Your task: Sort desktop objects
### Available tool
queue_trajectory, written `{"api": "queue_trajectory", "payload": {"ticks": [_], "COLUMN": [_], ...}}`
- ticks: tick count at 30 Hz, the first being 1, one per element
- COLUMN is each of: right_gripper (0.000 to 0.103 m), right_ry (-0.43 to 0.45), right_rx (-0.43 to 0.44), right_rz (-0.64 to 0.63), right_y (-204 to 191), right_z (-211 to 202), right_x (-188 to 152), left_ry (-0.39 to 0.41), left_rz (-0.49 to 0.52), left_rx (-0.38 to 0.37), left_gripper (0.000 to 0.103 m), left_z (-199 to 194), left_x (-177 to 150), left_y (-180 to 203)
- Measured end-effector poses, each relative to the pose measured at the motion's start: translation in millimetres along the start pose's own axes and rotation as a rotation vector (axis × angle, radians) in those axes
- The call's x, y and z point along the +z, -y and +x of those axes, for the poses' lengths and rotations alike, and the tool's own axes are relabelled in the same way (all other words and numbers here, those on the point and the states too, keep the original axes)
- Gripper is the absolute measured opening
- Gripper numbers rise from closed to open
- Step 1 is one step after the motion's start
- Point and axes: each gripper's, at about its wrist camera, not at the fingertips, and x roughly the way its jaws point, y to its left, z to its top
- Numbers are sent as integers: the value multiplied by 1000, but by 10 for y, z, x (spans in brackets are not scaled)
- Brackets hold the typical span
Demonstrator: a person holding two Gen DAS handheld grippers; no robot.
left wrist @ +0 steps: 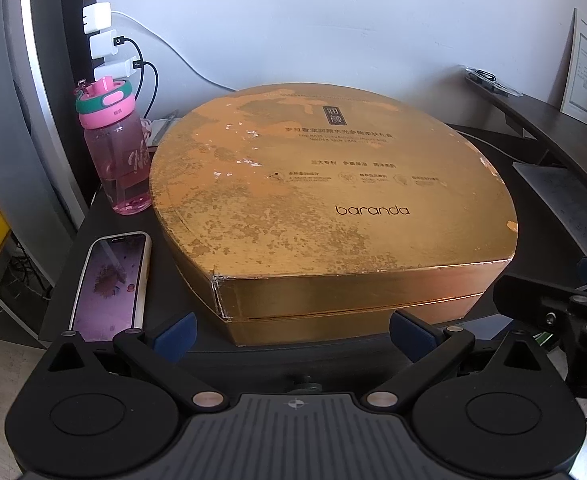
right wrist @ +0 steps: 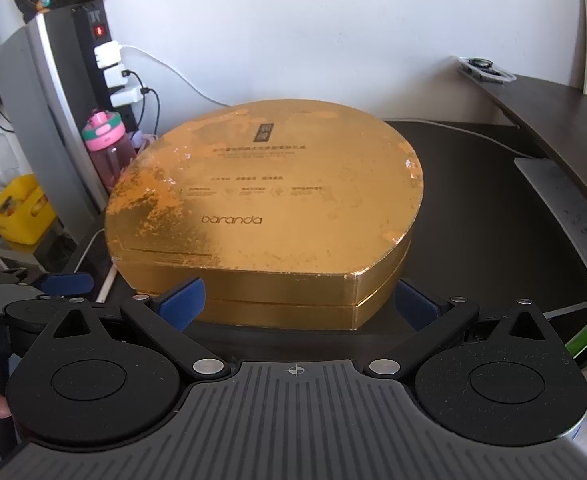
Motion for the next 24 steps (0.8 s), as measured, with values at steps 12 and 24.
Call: {"api": "queue_trajectory", "payload": {"ticks": [12, 24], "right_gripper": [103, 103], "right_ry": [-5, -2], "right_rx": [5, 10], "right_rz": [-7, -6], "right_y": [-17, -13], "right_z": [5, -4], "right_x": [-5, -12], "left_ry": [-5, 2], "left_rz": [-4, 8], "left_rx": [-1, -4], "left_gripper": [102, 102], "left_z": [6, 0], "left_x": [-14, -19], "left_y": [8, 28]}}
